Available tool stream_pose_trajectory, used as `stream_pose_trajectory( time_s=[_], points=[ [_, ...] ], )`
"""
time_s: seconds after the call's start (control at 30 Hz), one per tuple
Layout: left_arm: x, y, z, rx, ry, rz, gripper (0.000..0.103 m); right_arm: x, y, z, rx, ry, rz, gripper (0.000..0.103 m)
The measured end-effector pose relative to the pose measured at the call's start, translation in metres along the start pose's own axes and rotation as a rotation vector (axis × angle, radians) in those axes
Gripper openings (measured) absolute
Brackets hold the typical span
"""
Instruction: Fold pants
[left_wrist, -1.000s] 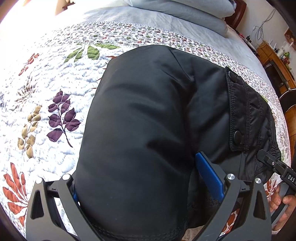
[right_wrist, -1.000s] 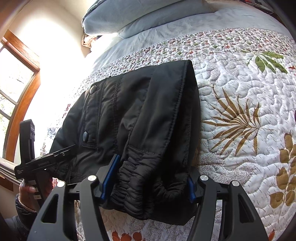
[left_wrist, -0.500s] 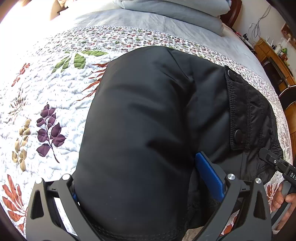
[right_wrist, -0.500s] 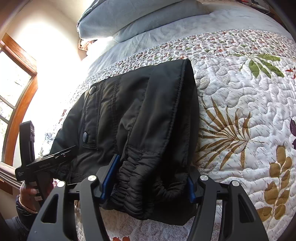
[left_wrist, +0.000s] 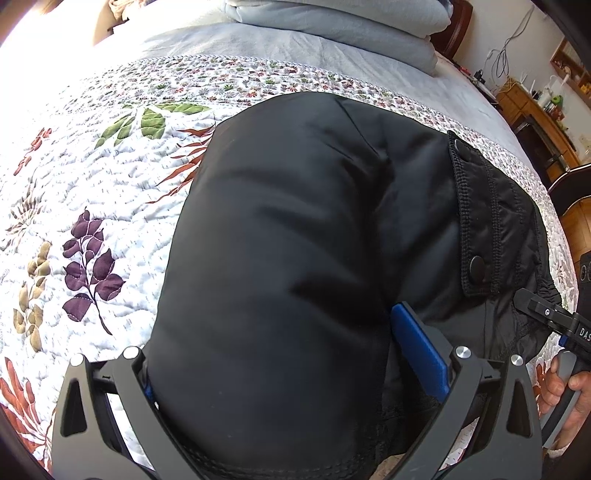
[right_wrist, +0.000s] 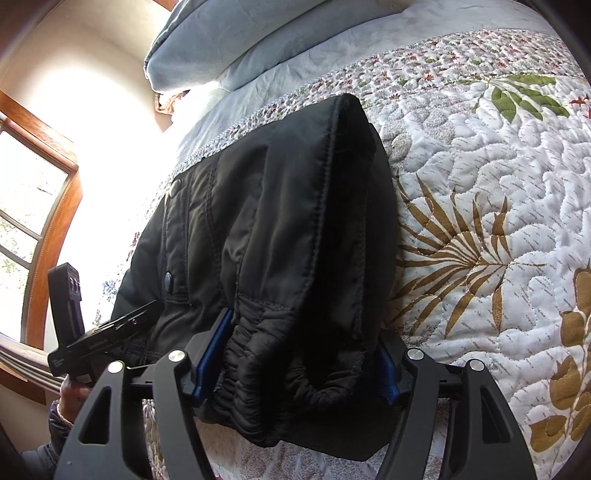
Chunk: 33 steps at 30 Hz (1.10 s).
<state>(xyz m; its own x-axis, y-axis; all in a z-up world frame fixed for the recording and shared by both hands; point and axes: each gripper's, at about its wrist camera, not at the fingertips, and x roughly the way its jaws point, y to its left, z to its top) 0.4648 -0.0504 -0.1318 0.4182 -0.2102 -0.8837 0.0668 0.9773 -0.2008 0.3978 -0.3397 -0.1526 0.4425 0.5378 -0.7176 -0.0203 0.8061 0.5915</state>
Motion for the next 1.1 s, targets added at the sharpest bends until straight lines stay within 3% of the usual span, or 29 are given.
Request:
stream_pose_trajectory(
  time_s=[0.13,0.47,0.6,0.83,1.1],
  points=[
    [0.001,0.010,-0.004,0.005,-0.003,-0.035,0.101,-0.006,-0.008,-0.005,0.035,-0.001,0.013,0.077],
    [-0.007,0.025,-0.016,0.016,-0.020,-0.062,0.101,-0.026,-0.017,-0.017,0.051,-0.040,0.024,0.077],
    [-0.015,0.029,-0.019,0.011,-0.023,-0.073,0.101,-0.035,-0.022,-0.021,0.069,-0.053,0.035,0.081],
    [-0.043,0.037,-0.035,0.041,-0.066,-0.027,0.100,-0.068,-0.006,-0.035,-0.012,-0.119,-0.079,0.080],
    [-0.063,0.042,-0.049,0.014,-0.083,-0.011,0.100,-0.075,0.010,-0.033,-0.057,-0.112,-0.183,0.079]
  ],
)
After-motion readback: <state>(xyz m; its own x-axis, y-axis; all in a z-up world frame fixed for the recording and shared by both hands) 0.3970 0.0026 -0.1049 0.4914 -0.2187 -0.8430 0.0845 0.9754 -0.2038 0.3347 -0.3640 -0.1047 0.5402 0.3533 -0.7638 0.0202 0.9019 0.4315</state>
